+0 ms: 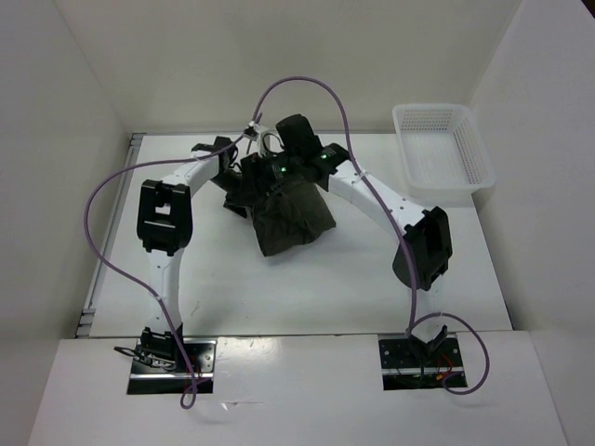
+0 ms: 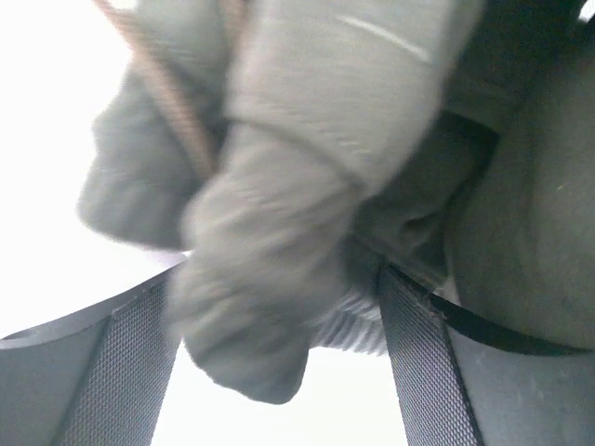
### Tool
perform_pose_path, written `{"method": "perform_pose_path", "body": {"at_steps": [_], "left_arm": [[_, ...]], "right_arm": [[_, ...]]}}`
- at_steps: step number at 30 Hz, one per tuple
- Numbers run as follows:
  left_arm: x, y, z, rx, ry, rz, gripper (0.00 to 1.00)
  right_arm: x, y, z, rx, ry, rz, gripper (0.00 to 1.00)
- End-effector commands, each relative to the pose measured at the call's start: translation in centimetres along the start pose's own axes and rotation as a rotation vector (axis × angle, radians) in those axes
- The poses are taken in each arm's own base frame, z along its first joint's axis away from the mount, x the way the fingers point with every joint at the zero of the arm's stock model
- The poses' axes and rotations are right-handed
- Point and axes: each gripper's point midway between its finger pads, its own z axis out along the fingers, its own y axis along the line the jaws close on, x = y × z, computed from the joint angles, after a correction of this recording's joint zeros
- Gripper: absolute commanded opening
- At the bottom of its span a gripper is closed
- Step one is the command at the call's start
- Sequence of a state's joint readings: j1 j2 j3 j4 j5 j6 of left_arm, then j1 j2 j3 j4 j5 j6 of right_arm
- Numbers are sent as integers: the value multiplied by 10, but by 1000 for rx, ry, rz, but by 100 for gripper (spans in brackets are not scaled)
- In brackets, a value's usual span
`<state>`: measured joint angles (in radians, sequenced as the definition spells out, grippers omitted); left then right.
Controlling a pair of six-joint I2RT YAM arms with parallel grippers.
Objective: Fold and stack the shorts
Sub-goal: Fold the shorts
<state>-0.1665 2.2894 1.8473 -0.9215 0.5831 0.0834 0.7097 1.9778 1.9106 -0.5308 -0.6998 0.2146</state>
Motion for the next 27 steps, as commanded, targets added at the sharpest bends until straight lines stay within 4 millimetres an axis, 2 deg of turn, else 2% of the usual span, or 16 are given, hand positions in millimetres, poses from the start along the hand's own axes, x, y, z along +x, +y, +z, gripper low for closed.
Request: {"method": "perform_pose_path", "body": {"at_steps": [1,2,3,4,6,8,10,12,16,18,19,20,22,23,25,27], "left_arm": [[-5,51,-15,-172,-15,25,88],[-8,47,-22,-176,-32,35,90],[-7,56,-32,-193,-43,13,92],[-9,57,-38,-197,-56,11,95],[-10,57,-53,-207,-84,7,97],[-9,62,-63,-215,-102,-8,99],[-12,64,-69,-220,-113,-13,100],[-13,68,-75,-231,-114,-23,100],[-36,88,-114,-289,-209,-31,100],[-41,90,-124,-296,-228,-43,100],[-46,91,-129,-314,-240,-36,100],[-53,92,-140,-325,-271,-29,100],[-56,92,-146,-344,-279,-25,100],[-55,96,-149,-348,-284,-34,100],[-58,81,-160,-296,-314,0,100],[-61,53,-167,-189,-350,66,100]], "right_arm": [[-15,32,-25,-33,-62,-135,77],[-14,26,-28,14,-71,-132,75],[-17,14,-34,75,-97,-117,75],[-17,-16,-44,225,-124,-94,73],[-15,-47,-56,370,-141,-90,72],[-5,-82,-67,524,-136,-136,72],[15,-100,-62,564,-90,-156,72],[26,-112,-56,582,-58,-140,72],[30,-134,-36,592,-50,-147,72],[36,-149,-24,607,-29,-137,61],[29,-150,-18,613,-50,-152,56],[38,-154,-6,606,-24,-149,46],[33,-153,5,600,-36,-176,39],[39,-153,15,592,-19,-179,33],[43,-152,20,586,-3,-191,32],[55,-153,27,554,27,-188,29]]}}
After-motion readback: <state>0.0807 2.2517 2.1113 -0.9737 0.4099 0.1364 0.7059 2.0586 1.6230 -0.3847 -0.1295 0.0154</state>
